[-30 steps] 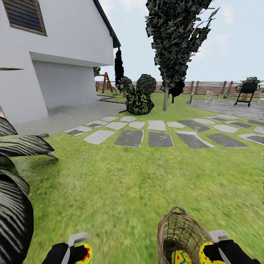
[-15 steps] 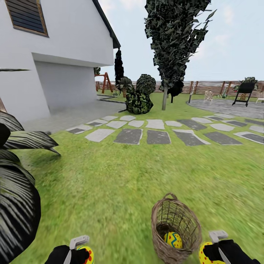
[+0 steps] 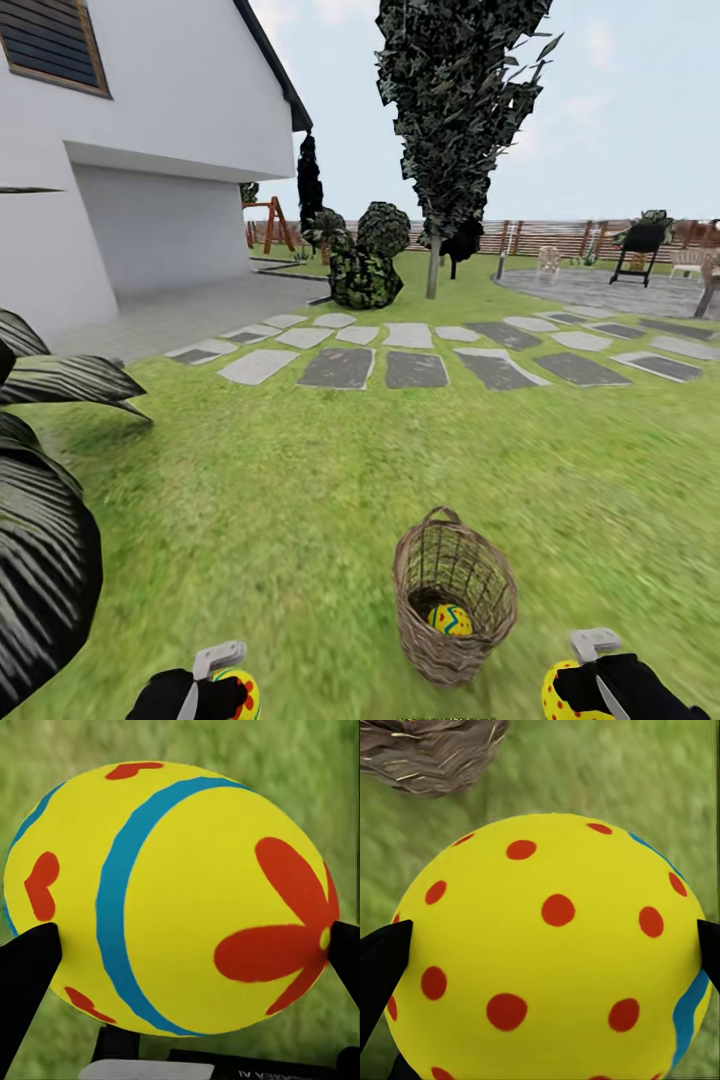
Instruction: Take the three Easter eggs out of the wicker basket on the lawn in the garden, then place them on the lawn next to a single tree (choose any tree) so that all three eggs are next to the same tree and none are left in the basket.
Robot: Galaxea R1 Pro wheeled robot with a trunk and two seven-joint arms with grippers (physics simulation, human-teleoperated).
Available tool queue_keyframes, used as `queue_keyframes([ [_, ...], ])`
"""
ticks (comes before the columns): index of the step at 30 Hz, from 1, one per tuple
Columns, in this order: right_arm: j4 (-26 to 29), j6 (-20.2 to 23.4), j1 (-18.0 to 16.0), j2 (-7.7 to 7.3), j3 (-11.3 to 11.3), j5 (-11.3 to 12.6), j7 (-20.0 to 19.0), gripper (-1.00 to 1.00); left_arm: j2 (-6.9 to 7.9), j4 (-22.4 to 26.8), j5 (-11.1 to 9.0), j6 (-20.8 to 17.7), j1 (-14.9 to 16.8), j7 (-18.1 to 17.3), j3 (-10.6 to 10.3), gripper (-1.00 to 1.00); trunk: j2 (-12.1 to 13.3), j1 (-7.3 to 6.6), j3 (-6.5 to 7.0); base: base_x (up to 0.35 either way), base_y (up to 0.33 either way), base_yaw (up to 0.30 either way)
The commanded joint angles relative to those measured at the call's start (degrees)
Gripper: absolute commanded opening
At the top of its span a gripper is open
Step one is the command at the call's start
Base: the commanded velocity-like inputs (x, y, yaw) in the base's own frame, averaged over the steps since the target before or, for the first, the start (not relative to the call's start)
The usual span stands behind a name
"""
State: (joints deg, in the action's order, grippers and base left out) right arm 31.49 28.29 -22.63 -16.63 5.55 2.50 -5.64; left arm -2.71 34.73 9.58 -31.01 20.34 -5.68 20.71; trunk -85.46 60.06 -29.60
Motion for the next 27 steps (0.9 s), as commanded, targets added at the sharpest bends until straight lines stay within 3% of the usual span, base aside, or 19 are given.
queue_keyframes([
  [1,0.1,0.3,0.0,-0.07,0.3,0.2,0.0,-1.00,-0.09,0.1,0.6,-0.3,0.0,-0.6,0.5,-1.00,0.0,0.00,-0.06,0.000,0.000,-0.263],
  [27,0.1,0.3,0.0,-0.34,0.3,0.2,0.3,-1.00,-0.53,0.1,0.6,-0.3,0.0,-0.6,0.5,-1.00,0.0,0.00,-0.07,0.000,0.000,-0.268],
])
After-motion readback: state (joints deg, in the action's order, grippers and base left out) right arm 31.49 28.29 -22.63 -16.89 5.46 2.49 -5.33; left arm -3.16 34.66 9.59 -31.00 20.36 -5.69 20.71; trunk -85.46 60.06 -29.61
